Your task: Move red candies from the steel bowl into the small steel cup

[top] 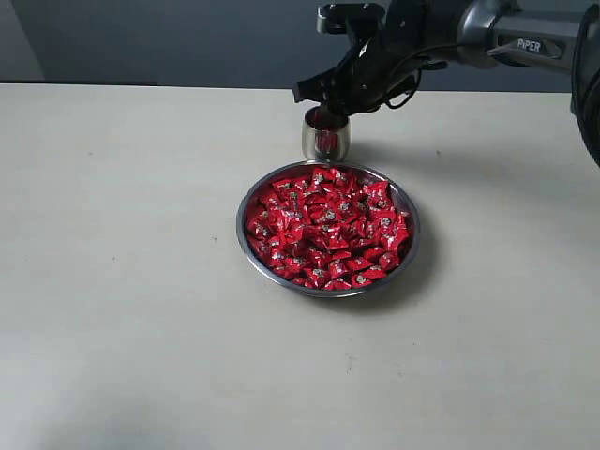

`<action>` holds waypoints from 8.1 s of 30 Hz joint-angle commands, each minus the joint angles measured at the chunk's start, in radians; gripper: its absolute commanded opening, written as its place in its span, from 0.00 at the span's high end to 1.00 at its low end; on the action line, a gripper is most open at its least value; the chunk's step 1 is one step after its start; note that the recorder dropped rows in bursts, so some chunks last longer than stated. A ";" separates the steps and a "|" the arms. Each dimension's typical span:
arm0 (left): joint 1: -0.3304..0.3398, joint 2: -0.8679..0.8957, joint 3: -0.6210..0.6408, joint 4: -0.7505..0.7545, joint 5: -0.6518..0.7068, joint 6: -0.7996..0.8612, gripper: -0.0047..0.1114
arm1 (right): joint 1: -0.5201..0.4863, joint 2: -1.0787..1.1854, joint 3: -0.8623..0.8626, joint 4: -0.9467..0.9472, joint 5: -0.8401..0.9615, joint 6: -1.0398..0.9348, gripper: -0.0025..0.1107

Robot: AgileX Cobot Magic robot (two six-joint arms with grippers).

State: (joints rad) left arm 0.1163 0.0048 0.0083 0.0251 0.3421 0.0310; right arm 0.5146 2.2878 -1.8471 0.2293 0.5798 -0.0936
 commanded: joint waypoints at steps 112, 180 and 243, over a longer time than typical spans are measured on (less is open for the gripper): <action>-0.008 -0.005 -0.008 0.002 -0.005 -0.002 0.96 | 0.123 -0.061 0.019 0.066 0.392 -0.229 0.53; -0.008 -0.005 -0.008 0.002 -0.005 -0.002 0.96 | 0.035 -0.034 -0.073 -0.165 0.069 0.113 0.62; -0.008 -0.005 -0.008 0.002 -0.005 -0.002 0.96 | 0.137 -0.063 -0.073 -0.405 0.088 0.160 0.98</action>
State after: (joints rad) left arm 0.1163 0.0048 0.0083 0.0251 0.3421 0.0310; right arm 0.7079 2.2033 -1.9153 -0.2165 0.7332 0.0466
